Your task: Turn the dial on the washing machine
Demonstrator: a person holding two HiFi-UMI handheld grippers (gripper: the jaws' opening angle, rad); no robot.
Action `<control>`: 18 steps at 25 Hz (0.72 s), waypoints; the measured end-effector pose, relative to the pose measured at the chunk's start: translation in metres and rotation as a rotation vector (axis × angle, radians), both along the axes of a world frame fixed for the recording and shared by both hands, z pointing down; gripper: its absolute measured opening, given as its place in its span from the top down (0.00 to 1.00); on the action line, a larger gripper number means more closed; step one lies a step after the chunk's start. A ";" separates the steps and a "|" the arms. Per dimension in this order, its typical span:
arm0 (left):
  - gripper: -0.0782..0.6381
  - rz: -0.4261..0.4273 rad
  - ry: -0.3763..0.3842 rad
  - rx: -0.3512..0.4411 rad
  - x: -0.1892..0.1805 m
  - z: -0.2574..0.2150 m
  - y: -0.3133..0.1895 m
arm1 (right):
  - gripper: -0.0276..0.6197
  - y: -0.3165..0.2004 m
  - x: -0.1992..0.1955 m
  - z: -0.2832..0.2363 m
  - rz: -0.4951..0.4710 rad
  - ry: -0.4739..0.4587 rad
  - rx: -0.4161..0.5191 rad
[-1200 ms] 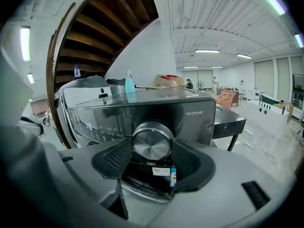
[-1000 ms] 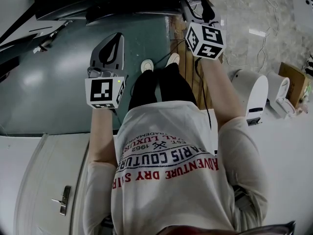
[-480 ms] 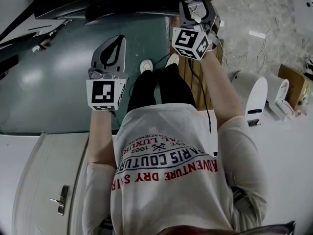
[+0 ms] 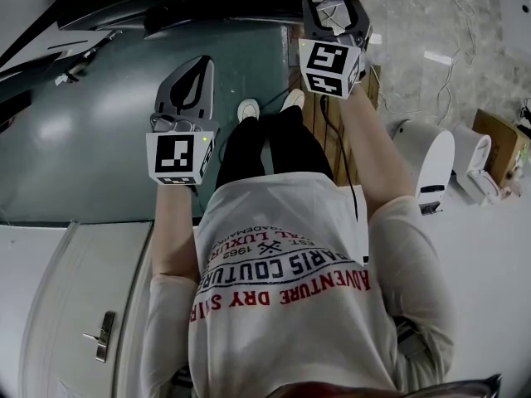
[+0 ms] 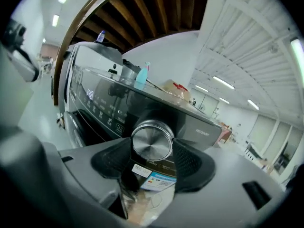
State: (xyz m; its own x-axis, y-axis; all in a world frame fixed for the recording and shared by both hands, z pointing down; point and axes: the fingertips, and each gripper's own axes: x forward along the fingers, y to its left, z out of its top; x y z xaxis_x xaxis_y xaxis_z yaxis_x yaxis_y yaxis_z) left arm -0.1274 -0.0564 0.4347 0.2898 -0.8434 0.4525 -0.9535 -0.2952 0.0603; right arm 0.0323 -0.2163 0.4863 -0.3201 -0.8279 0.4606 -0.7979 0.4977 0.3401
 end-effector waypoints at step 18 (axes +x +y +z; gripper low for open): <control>0.87 -0.004 -0.014 -0.009 0.001 0.001 0.003 | 0.49 0.005 -0.004 -0.015 -0.080 0.002 0.082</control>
State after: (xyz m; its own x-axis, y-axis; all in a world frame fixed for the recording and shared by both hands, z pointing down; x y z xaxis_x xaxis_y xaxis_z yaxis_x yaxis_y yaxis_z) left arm -0.1263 -0.0530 0.4362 0.2805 -0.8403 0.4639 -0.9553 -0.2913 0.0500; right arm 0.0280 -0.2115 0.4716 -0.3859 -0.8344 0.3935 -0.7558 0.5305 0.3838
